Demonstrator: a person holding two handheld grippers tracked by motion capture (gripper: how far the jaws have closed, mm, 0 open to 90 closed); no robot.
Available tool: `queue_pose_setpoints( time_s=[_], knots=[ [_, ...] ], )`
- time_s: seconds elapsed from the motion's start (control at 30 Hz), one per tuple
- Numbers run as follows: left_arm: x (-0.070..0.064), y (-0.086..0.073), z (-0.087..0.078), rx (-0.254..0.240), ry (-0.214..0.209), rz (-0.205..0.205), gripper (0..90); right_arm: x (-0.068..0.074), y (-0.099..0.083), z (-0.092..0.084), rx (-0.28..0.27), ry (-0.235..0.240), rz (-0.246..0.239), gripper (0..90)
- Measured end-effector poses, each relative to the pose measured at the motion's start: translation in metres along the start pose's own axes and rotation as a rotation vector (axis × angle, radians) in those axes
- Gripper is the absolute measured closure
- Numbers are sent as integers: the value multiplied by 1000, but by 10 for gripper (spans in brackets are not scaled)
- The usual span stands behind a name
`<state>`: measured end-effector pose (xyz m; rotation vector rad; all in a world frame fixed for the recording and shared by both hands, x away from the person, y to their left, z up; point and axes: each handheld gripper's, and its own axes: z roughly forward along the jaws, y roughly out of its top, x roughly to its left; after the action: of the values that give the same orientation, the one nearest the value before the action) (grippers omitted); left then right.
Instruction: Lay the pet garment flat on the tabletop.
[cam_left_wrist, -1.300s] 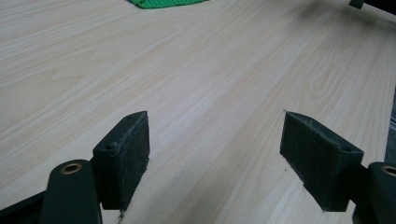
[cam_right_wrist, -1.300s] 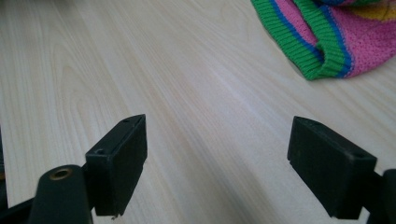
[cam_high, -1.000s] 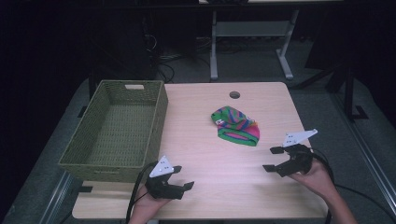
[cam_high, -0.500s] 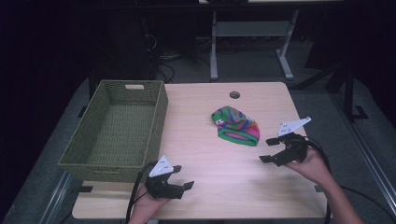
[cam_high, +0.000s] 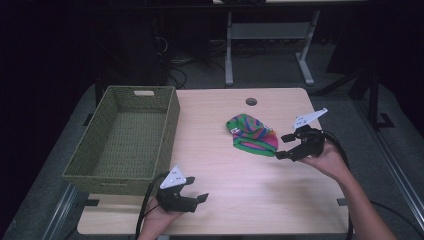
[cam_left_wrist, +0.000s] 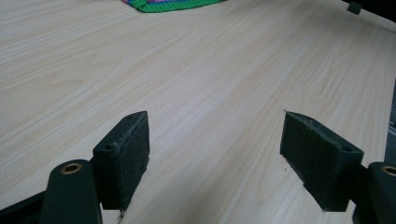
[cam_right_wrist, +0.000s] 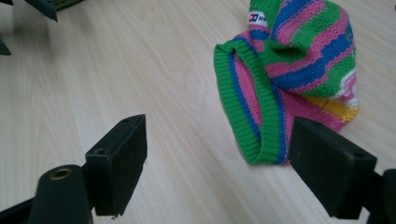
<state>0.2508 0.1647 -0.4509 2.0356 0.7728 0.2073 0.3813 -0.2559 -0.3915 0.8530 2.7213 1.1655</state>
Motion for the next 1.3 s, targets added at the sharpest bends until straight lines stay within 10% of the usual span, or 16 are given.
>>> queue_pose_setpoints(
  time_s=[1.3],
  knots=[
    [0,1,1,-21,-46,-18,238,-49,71,75,114,13,60,223]
  ],
)
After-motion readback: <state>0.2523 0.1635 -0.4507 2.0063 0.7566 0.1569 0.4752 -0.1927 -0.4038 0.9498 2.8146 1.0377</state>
